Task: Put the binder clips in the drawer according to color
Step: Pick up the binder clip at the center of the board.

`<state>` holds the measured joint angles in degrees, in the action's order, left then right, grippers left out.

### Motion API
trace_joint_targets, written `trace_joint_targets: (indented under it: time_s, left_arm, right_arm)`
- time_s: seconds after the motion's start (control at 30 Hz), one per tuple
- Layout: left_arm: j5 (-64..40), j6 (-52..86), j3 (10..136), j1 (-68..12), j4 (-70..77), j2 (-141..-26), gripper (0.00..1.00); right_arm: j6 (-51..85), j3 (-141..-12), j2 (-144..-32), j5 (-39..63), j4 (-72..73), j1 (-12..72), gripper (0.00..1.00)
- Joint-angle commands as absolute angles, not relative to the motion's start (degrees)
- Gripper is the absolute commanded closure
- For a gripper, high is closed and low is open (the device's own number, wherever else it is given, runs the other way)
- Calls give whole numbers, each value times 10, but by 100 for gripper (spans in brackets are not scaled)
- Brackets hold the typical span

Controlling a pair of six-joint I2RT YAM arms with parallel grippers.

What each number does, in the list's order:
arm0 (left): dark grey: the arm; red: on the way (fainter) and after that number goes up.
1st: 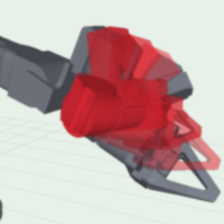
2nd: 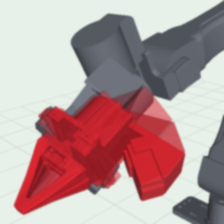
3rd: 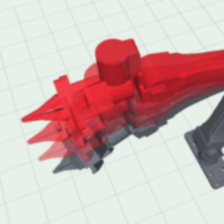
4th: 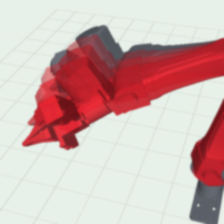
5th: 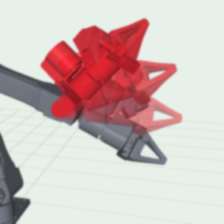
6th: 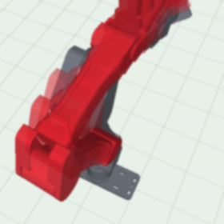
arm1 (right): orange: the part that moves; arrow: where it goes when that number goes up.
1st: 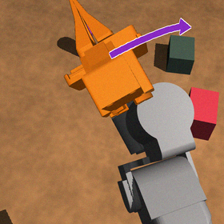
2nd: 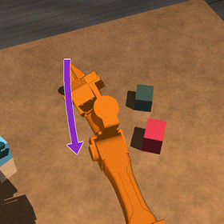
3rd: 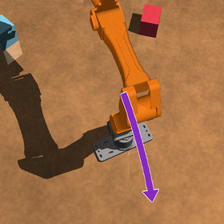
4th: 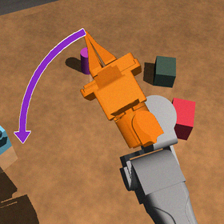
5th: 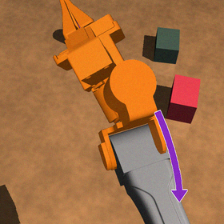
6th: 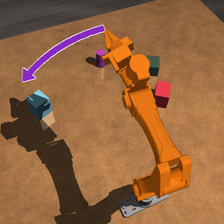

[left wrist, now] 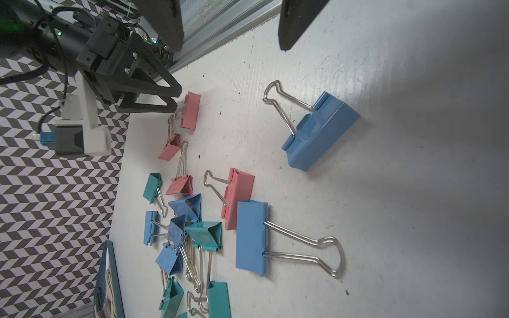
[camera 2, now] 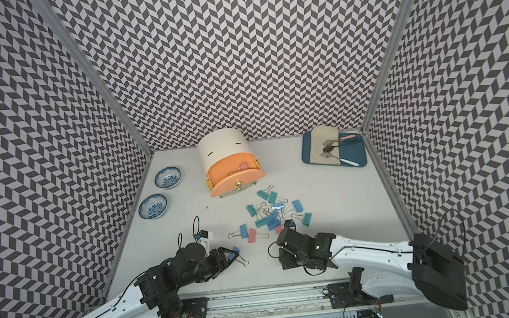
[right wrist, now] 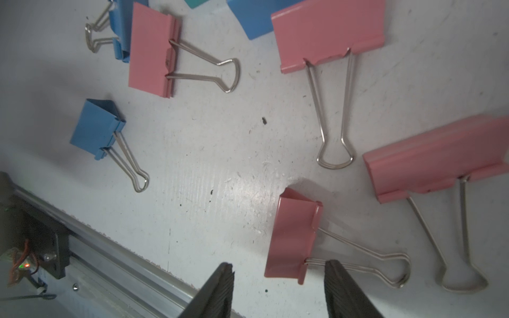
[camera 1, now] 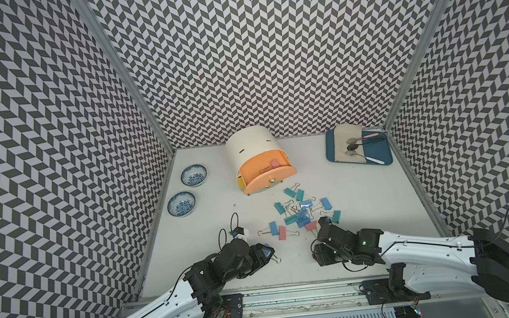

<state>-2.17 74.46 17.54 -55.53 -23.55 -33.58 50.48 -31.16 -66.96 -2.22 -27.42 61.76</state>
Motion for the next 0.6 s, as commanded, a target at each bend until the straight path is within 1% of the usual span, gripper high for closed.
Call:
trace_joint_targets:
  time_s: [0.0,0.13,0.37,0.57]
  left_arm:
    - [1,746,195,-560,-218,-343,41]
    - [4,744,200,-561,-217,-348,40]
    - [9,744,203,-562,-222,-342,40]
    - [9,745,203,-562,-228,-336,40]
  right_arm:
    - [506,-333,-684,-47,-260,621,43]
    - [501,-339,-696,-52,-259,620,43]
    - [500,-340,-709,-51,-256,620,48]
    - [500,-339,-722,-52,-250,620,49]
